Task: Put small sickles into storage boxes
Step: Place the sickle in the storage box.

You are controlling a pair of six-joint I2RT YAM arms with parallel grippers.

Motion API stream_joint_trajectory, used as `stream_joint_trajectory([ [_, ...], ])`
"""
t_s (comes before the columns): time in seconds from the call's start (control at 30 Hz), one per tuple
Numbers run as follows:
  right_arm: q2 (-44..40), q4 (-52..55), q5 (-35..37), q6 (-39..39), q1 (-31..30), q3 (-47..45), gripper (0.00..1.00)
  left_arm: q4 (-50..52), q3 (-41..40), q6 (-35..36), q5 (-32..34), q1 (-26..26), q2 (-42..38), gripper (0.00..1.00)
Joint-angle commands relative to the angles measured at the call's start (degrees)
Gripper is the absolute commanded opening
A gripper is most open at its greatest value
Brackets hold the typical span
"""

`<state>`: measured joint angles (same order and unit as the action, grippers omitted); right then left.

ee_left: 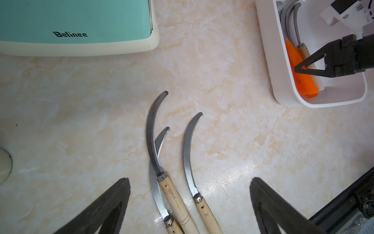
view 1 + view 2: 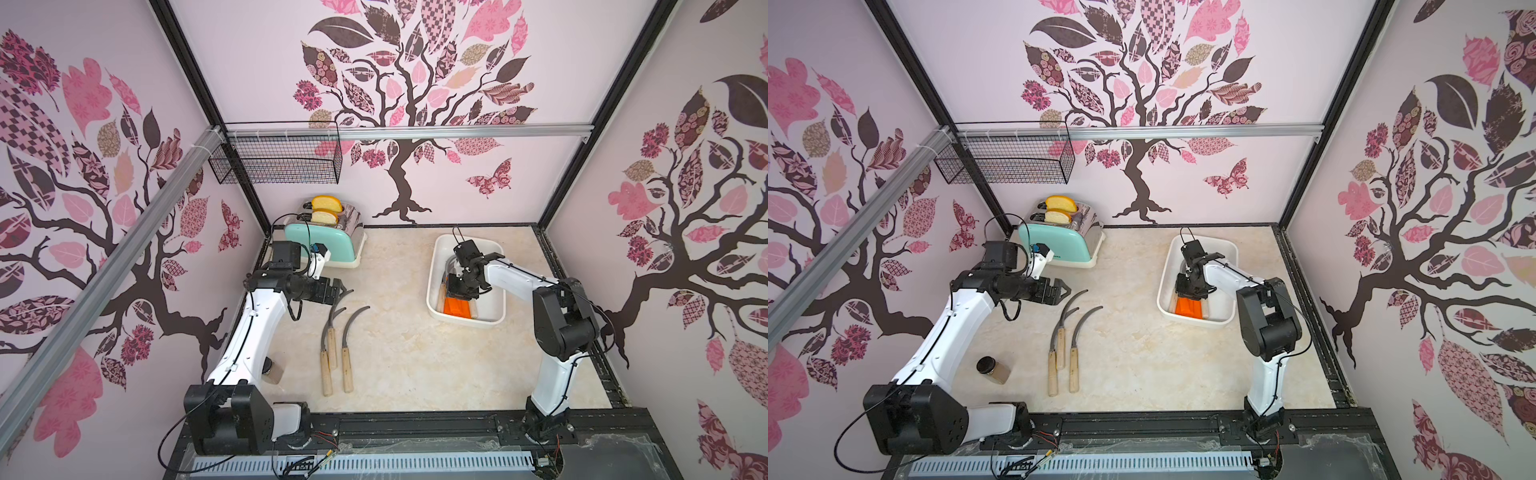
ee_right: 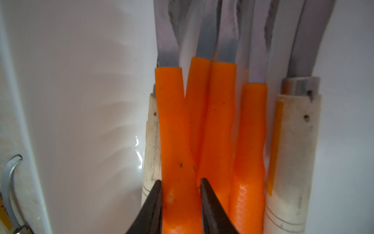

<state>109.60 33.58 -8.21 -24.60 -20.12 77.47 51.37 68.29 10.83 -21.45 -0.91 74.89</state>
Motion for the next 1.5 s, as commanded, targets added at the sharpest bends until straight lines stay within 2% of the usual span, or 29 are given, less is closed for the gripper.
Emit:
stream_joint_trajectory([
  [0.0,0.7,1.4,1.2,0.1,-0.7,2.2,0.05,-0.9,0.8,0.8,0.0,-0.2,0.4,0.97],
  [0.1,0.6,2.0,1.8,0.3,-1.0,2.8,0.09,-0.9,0.9,0.9,0.0,-0.2,0.4,0.97],
  [0.23,0.0,2.9,3.1,0.5,-1.1,3.5,0.21,-1.1,1.1,0.7,0.0,-0.2,0.5,0.97],
  [0.37,-0.4,3.5,3.8,0.7,-1.2,3.8,0.27,-1.1,1.1,0.6,-0.2,-0.2,0.4,0.97],
  [0.57,0.0,3.9,3.7,1.0,-1.2,4.1,0.28,-1.2,1.0,0.4,-0.3,-0.2,0.3,0.97],
  [0.83,0.5,4.5,4.3,1.2,-1.3,4.9,0.35,-1.2,1.1,0.6,-0.2,-0.2,0.2,0.97],
  [1.17,1.3,5.7,4.7,1.7,-1.5,6.1,0.37,-1.3,0.4,0.6,-0.3,-0.2,-0.1,0.97],
  [1.47,-1.5,7.9,9.4,2.2,-1.5,8.9,0.38,-1.4,1.3,0.1,0.3,-0.2,-0.1,0.97],
])
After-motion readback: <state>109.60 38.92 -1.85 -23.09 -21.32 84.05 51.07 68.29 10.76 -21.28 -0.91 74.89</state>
